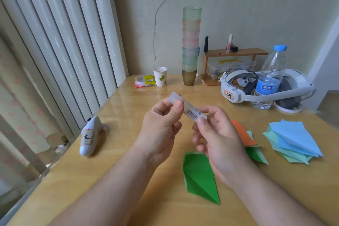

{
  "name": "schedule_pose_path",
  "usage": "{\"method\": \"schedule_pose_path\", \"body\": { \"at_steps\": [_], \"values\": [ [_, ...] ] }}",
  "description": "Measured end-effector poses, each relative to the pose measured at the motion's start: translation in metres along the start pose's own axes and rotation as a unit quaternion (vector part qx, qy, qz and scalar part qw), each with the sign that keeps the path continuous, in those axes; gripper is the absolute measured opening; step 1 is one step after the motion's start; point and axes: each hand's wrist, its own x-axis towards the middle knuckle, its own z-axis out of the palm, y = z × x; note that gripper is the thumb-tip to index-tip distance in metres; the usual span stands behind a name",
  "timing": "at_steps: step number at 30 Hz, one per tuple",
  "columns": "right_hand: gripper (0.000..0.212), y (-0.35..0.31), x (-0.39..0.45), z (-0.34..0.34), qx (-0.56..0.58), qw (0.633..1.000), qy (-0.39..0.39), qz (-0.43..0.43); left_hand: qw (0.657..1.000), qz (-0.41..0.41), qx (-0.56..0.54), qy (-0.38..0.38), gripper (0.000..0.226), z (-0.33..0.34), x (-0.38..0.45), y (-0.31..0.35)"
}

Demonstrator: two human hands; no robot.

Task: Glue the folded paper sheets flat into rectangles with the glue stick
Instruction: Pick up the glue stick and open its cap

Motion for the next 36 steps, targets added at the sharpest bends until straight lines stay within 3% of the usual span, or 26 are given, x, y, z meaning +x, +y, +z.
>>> {"method": "schedule_pose_path", "body": {
  "at_steps": [4,8,11,18,23,26,36],
  "values": [
    [0.027,-0.003,-0.003,0.000,0.067,0.998,-0.015,0.005,1.000,0.002,-0.002,-0.022,0.019,0.002,-0.001,0.001],
    [0.023,-0.011,-0.001,-0.004,0.186,0.977,-0.060,0.088,0.999,0.000,-0.001,-0.053,0.021,0.002,-0.002,0.000],
    [0.035,-0.013,0.001,-0.004,0.239,0.958,-0.077,0.140,0.998,-0.008,-0.004,-0.061,0.029,0.003,-0.003,-0.001],
    [0.057,-0.011,-0.001,-0.002,0.232,0.960,-0.085,0.130,0.998,-0.011,-0.009,-0.055,0.019,0.003,-0.003,0.000],
    [0.025,-0.013,-0.002,-0.002,0.180,0.979,-0.071,0.066,0.998,-0.009,-0.014,-0.053,0.025,-0.001,0.000,-0.002],
    [0.019,-0.014,-0.003,-0.002,0.173,0.981,-0.065,0.054,0.998,-0.009,-0.012,-0.061,0.036,-0.002,0.002,-0.003],
    [0.042,-0.012,-0.004,0.000,0.193,0.975,-0.071,0.077,0.997,-0.016,-0.008,-0.077,0.029,-0.007,0.005,-0.005]
  ]
}}
